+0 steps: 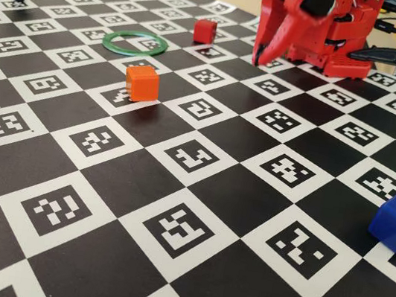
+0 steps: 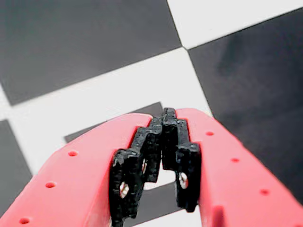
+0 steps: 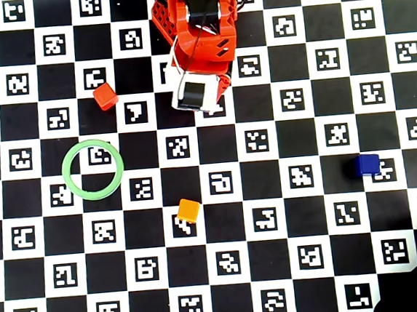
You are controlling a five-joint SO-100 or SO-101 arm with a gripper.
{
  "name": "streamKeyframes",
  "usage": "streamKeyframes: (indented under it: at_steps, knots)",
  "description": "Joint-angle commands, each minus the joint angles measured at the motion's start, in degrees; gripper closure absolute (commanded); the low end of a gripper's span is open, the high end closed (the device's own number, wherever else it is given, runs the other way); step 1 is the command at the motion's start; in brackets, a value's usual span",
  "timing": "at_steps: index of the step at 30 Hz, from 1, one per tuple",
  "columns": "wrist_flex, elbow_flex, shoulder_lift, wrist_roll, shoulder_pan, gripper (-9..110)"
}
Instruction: Grab the red cube then put it in the green circle then put the blue cube on top and finally the orange cube on top
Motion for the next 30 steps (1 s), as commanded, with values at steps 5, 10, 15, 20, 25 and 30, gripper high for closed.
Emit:
streamKeyframes:
  at_steps: [5, 10, 15, 20, 25, 30]
  knots:
    - [10.02, -33.13, -21.53, 20.04, 3.96, 108]
    - [17.58, -46.23, -30.76, 25.14, 8.88, 108]
    - [24.26, -54.32, -37.62, 26.19, 15.82, 108]
    - [26.1, -58.8, -41.92, 22.94, 26.28, 108]
    - [28.13, -63.11, -46.76, 19.07, 37.18, 107]
    - [28.48, -64.6, -48.34, 17.05, 45.26, 107]
